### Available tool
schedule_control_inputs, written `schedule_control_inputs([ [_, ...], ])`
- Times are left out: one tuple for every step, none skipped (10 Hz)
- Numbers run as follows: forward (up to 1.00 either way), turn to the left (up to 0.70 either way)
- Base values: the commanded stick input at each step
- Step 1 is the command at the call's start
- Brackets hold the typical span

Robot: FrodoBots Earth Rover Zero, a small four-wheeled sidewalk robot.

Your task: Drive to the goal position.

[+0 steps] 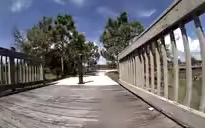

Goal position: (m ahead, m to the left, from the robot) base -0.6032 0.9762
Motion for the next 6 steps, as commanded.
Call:
schedule_control_inputs([
  [0.85, 0.00],
  [0.85, 0.00],
  [0.85, 0.00],
  [0.85, 0.00],
  [0.85, 0.00],
  [0.85, 0.00],
])
